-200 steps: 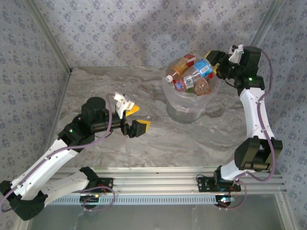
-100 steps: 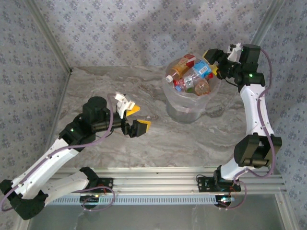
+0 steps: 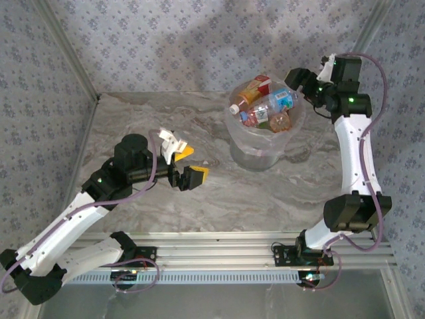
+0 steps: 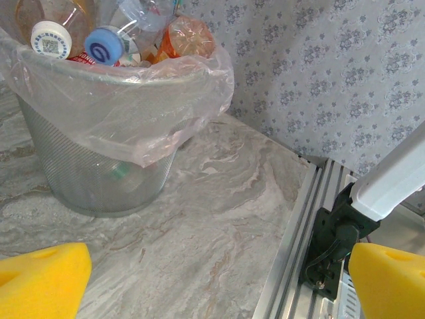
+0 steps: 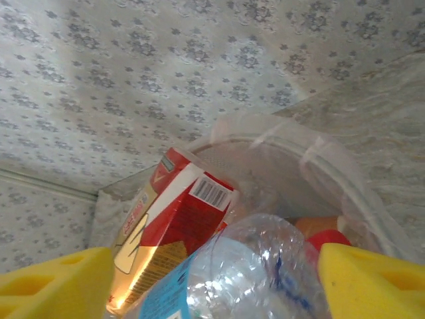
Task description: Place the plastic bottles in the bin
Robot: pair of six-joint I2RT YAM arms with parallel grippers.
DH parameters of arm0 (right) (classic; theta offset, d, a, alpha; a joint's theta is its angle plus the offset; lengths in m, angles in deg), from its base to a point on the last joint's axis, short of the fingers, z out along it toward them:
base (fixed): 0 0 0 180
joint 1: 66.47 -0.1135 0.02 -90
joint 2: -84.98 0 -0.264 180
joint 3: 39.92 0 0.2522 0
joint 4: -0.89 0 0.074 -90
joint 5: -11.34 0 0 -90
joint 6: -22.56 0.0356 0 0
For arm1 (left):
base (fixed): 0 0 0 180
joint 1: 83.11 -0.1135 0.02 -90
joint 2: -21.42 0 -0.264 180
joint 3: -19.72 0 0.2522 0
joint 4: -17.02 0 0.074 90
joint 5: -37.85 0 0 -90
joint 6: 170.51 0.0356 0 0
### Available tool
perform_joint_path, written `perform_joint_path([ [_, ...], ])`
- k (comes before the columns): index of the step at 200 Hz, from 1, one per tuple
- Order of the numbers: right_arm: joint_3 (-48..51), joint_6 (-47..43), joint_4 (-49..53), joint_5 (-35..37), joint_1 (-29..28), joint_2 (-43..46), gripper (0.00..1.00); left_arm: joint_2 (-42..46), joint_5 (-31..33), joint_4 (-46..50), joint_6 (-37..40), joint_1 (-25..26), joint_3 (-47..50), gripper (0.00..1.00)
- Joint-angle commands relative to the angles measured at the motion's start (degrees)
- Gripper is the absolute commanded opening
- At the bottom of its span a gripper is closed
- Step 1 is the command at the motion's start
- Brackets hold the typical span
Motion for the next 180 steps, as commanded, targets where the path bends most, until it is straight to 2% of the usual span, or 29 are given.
perform_joint_path([
  [1, -1.1, -3.4, 2.7, 4.3, -1.3, 0.5, 0.75, -0.3, -0.2, -0.7, 0.0, 0.3, 0.0, 1.0],
  [24, -1.0, -4.6, 2.7, 6.2, -3.2, -0.2, 0.71, -0.4, -0.1, -0.8, -0.1, 0.3, -0.1, 1.0],
  [82, -1.1, -5.6, 2.8, 8.5, -6.1, -1.4, 0.69, 0.1, 0.3, -0.2, -0.2, 0.3, -0.2, 1.0],
  [109, -1.2, -6.1, 3.0, 9.6, -6.1, -0.2, 0.72, 0.3, 0.8, 0.1, 0.2, 0.3, -0.3, 1.0],
  [132, -1.4, -7.2, 3.0, 11.6, -5.8, 1.5, 0.8, 0.3, 1.9, 0.3, 0.6, 0.4, -0.3, 1.0],
  [180, 2.6, -12.3, 0.9, 15.6, -5.5, 8.5, 0.88, 0.9, 9.0, 1.0, 2.9, 0.4, -1.7, 1.0],
])
